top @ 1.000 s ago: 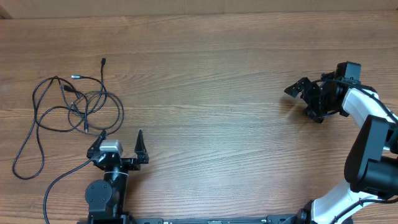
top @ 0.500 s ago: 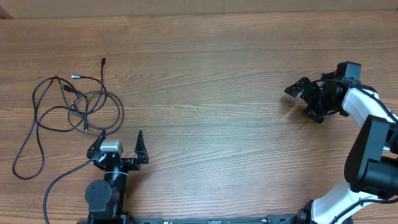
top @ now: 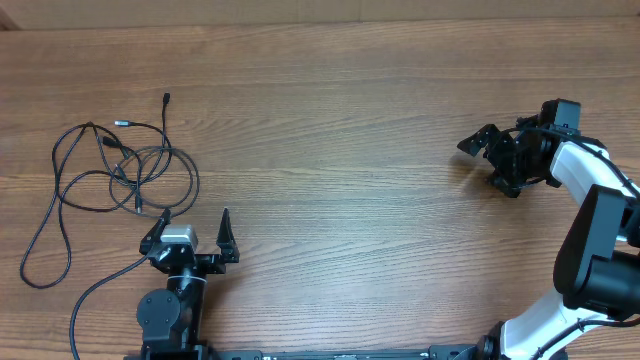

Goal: Untangle cables

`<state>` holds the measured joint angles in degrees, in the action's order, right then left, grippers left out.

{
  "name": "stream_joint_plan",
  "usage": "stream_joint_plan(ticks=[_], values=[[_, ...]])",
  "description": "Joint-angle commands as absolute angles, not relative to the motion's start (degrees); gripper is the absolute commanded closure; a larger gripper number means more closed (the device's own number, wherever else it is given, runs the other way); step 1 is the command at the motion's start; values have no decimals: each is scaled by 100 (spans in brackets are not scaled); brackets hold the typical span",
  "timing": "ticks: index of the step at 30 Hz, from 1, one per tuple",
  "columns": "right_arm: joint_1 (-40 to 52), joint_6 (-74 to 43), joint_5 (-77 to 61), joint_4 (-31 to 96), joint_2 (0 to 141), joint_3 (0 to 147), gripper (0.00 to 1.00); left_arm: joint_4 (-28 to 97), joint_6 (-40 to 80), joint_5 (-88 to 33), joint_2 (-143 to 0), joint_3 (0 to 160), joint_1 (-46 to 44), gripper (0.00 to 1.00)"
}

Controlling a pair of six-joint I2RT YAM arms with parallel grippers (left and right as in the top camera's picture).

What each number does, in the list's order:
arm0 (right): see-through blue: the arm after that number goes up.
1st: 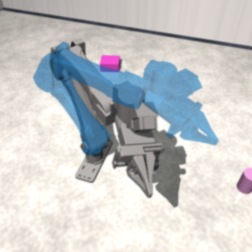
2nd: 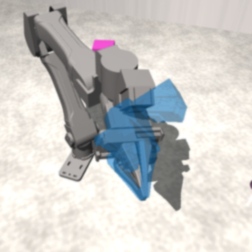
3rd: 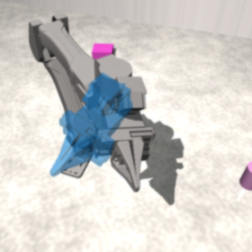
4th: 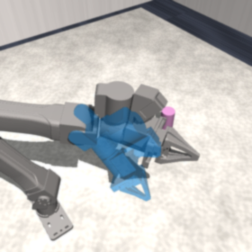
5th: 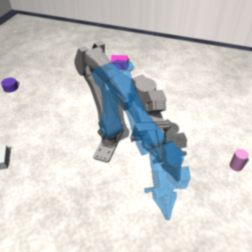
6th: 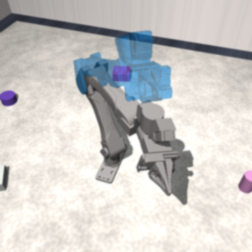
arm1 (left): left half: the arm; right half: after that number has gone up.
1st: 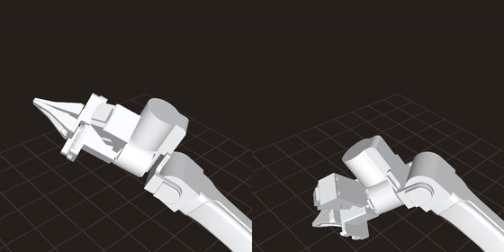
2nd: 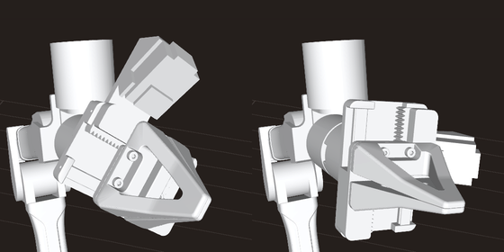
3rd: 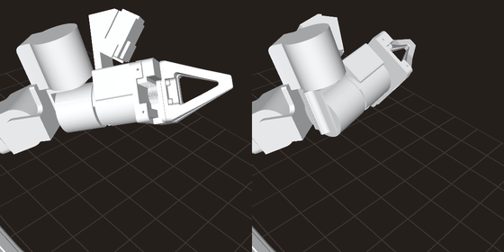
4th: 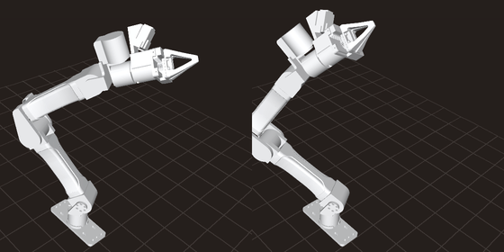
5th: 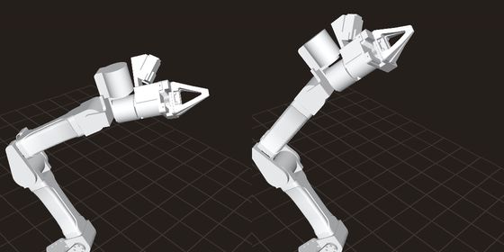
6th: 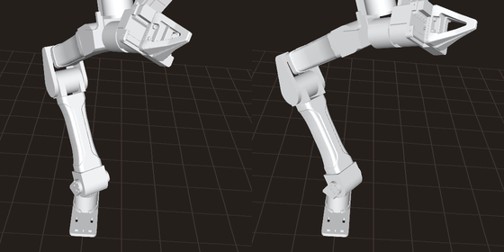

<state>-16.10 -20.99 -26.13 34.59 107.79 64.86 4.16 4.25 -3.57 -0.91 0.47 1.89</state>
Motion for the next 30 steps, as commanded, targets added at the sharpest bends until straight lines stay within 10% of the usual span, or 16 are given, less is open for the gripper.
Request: stream_joint_plan(ticks=[1,30], values=[[-1625,-2121,-2554,3454,10844,6423,0,434,338,-276,-36,27,185,0],[-1619,-2121,-2554,3454,8667,6423,0,432,338,-276,-36,27,185,0]])
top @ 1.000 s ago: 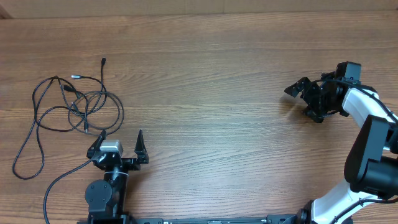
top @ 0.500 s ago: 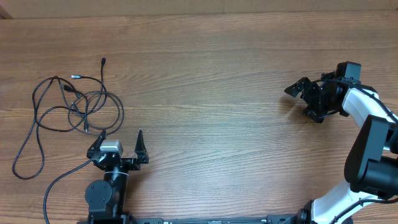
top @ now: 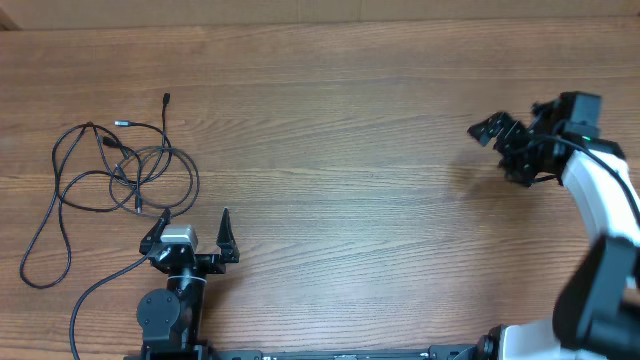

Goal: Untangle cables

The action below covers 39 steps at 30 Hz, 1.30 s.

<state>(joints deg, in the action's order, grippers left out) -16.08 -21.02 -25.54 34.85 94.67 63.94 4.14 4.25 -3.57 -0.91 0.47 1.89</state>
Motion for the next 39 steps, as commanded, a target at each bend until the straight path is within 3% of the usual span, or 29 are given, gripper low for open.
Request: stream_joint_plan(ticks=[1,14,22,31,39], values=[[-1616,-2121,-2554,3457,8462,6423,0,432,338,-276,-36,27,185,0],[-1614,-2108,-2545,3514,6226,6423,0,432,338,-279,-36,27,185,0],[-1616,-2058,-2351,4401,4416,6423,0,432,338,-276,-36,27,185,0],[-1612,-1986,-2296,4770,4036,6285,0,432,338,-276,-36,27,185,0],[-934,-598,-1986,3347,3295,5334,0,432,338,-276,-36,27,185,0]])
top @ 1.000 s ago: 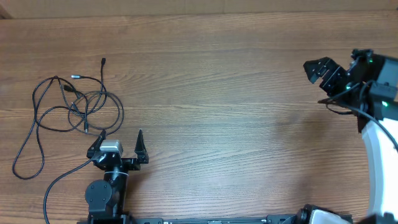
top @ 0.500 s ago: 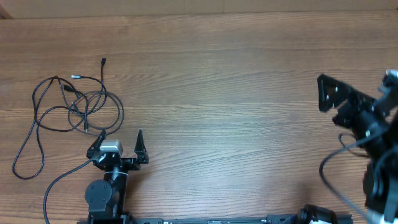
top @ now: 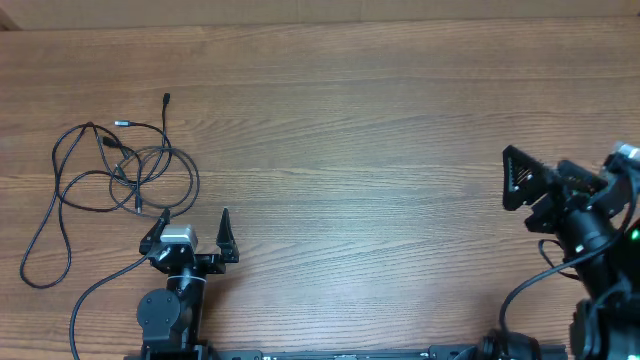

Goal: Untangle cables

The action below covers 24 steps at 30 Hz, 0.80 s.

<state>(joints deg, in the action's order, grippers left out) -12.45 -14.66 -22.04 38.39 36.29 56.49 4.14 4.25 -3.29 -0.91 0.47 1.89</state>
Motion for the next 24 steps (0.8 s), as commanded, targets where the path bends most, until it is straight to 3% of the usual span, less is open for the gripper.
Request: stream_joint_plan(ticks=[1,10,24], values=[[-805,-357,-1957,2978,3183,5166,0,432,338,-276,-36,27,185,0],[-154,183,-1949,-169,2344,3579,0,432,338,-276,-36,27,185,0],[-80,183,-1905,-1979,738,1286,0,432,338,-276,-36,27,185,0]])
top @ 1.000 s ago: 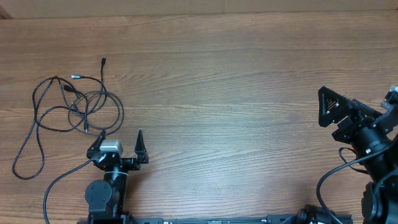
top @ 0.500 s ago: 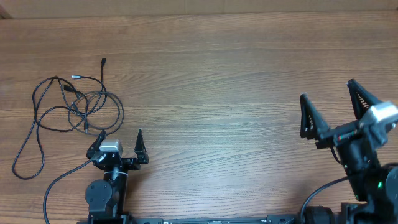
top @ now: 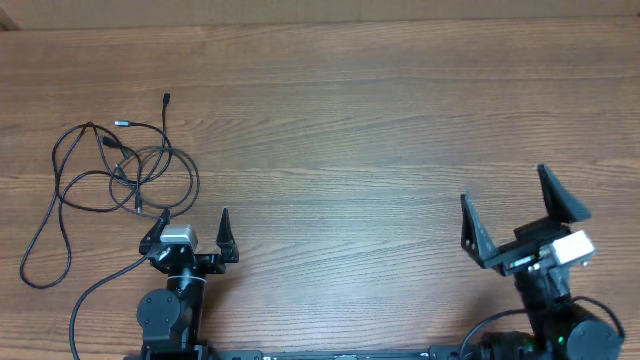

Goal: Untangle cables

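A bundle of thin black cables (top: 110,175) lies in overlapping loops at the table's left, with plug ends at the top (top: 166,98) and a long loop trailing down toward the left edge (top: 40,250). My left gripper (top: 192,229) sits open just below and right of the bundle, nothing between its fingers. My right gripper (top: 510,205) stands open near the front right of the table, far from the cables, holding nothing.
The wooden table (top: 340,120) stretches between the two arms. A black lead (top: 100,290) runs from the left arm's base toward the front edge. Both arm bases sit at the front edge.
My right gripper has moved from the right edge, around mid-depth, to the front right, nearer the table's front edge and a little further left. The left arm and cables are unchanged.
My right gripper hung at the far right, mid-table, its arm reaching out. A second later it sat slightly higher and further right. Then it was at the right edge, and now at the front right by its base. The left gripper and cables stayed put throughout.
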`<state>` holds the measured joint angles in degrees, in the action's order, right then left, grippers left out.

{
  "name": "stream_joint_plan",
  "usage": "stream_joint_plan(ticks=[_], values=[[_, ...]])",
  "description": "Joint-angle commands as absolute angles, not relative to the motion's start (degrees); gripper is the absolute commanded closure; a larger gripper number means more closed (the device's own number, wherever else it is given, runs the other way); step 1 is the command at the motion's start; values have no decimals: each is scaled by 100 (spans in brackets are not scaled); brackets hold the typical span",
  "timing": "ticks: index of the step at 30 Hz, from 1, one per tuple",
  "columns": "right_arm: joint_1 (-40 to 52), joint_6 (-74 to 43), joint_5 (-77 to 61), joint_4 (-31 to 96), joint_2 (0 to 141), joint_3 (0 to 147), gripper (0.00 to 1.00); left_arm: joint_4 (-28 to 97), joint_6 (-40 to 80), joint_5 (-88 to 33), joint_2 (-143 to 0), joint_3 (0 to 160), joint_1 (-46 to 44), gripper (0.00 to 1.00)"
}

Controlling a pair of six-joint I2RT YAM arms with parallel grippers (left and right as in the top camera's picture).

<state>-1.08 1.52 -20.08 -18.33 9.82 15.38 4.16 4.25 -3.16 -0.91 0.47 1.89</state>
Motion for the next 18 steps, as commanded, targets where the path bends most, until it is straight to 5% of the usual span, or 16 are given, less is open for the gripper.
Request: stream_joint_plan(ticks=[1,18], values=[[-80,183,-1879,-2067,650,1164,0,432,338,-276,-36,27,185,0],[-58,176,-1446,-2803,12,45,0,432,338,-279,-36,27,185,0]])
